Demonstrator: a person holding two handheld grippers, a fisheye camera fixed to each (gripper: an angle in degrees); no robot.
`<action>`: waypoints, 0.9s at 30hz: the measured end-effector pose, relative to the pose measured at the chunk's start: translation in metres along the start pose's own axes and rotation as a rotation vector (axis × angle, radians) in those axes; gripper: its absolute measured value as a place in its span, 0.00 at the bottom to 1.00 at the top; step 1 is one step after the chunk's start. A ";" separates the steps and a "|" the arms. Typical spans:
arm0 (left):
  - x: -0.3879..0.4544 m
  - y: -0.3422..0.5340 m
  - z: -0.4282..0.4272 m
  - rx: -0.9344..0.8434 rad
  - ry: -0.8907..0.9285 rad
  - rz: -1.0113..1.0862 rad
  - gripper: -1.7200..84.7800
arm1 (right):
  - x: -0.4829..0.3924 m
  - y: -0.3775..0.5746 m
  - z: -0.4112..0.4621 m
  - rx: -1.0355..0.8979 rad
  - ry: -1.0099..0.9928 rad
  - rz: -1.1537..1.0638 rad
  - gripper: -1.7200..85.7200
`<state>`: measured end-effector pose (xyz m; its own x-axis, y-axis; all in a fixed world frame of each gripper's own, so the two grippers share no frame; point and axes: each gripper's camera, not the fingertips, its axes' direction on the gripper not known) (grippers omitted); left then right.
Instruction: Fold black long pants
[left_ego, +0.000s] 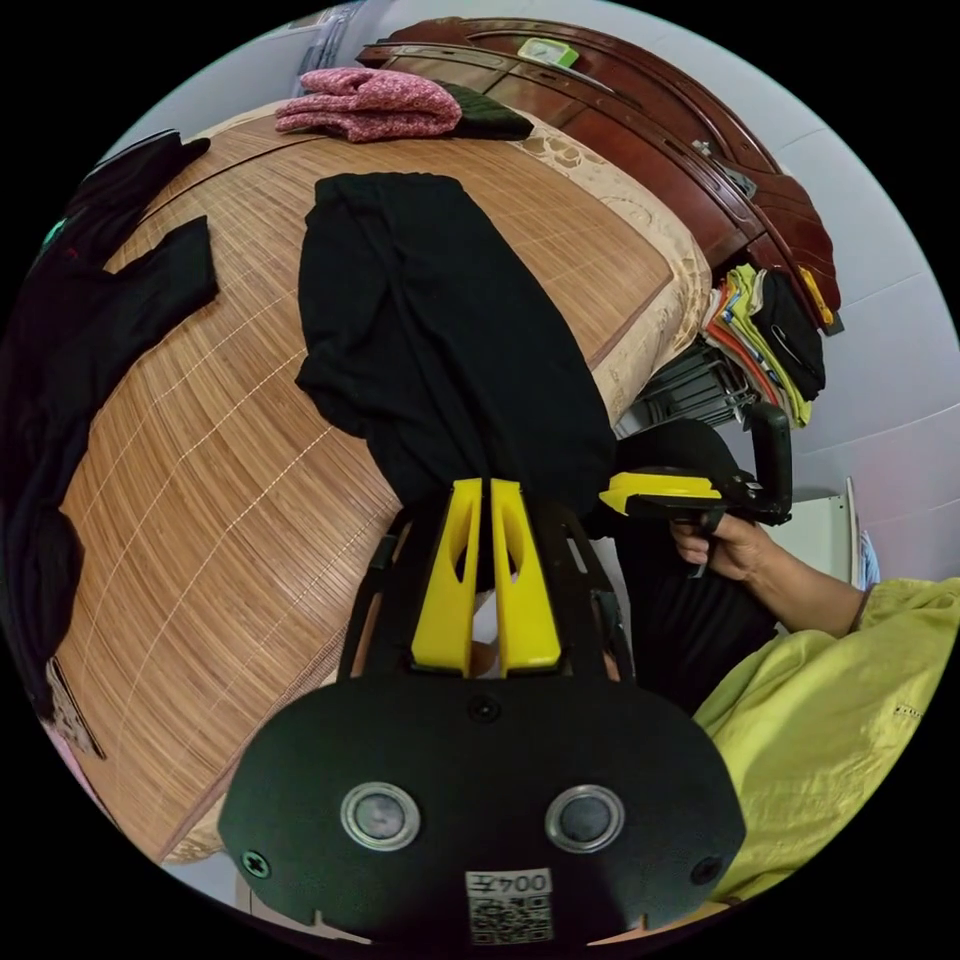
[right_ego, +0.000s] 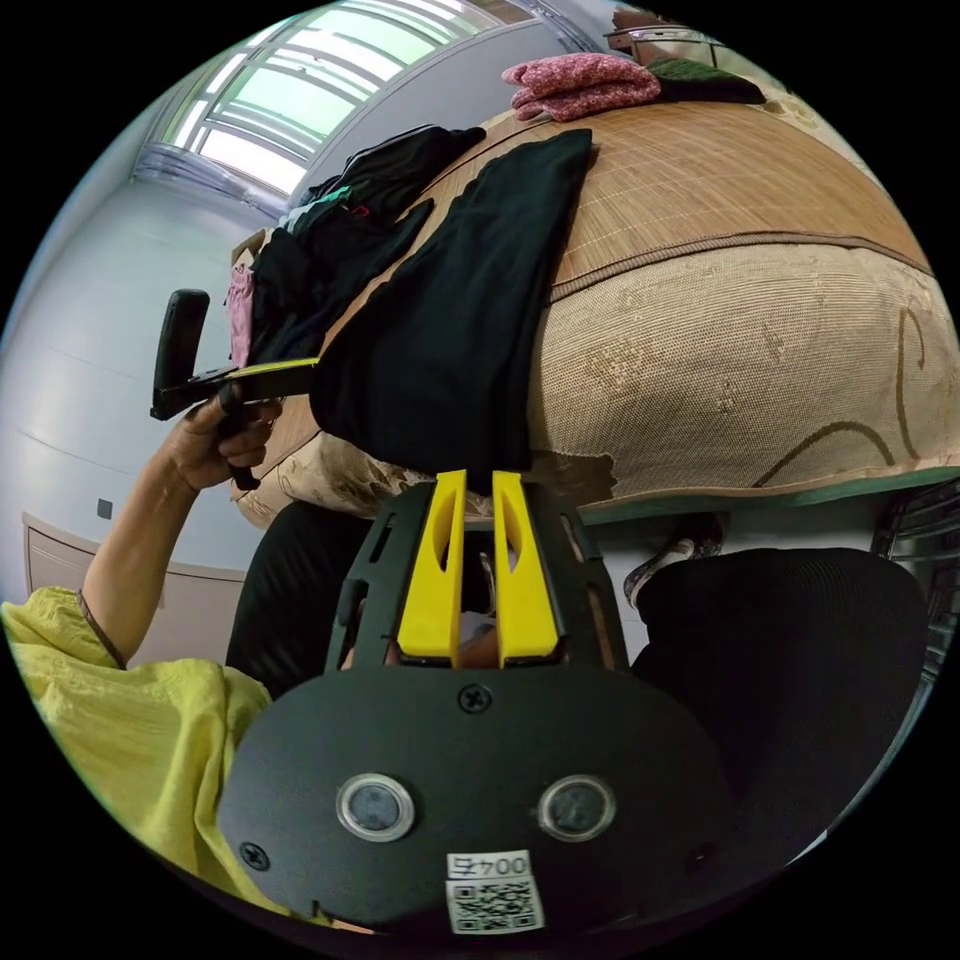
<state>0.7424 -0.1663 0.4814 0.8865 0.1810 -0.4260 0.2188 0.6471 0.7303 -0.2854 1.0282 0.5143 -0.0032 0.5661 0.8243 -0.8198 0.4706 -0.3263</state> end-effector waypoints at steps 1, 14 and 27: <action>0.004 -0.002 -0.001 -0.007 0.005 0.004 0.04 | 0.001 0.001 0.000 -0.005 -0.005 0.000 0.08; 0.062 -0.013 -0.001 -0.037 -0.174 0.104 0.06 | 0.006 0.013 -0.001 -0.024 -0.022 0.007 0.06; 0.108 -0.004 0.003 -0.034 -0.342 0.190 0.04 | 0.007 0.024 0.001 -0.035 -0.024 0.011 0.02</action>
<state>0.8384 -0.1516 0.4344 0.9959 0.0464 -0.0779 0.0290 0.6514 0.7582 -0.3057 1.0427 0.5130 -0.0260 0.5555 0.8311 -0.7991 0.4880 -0.3511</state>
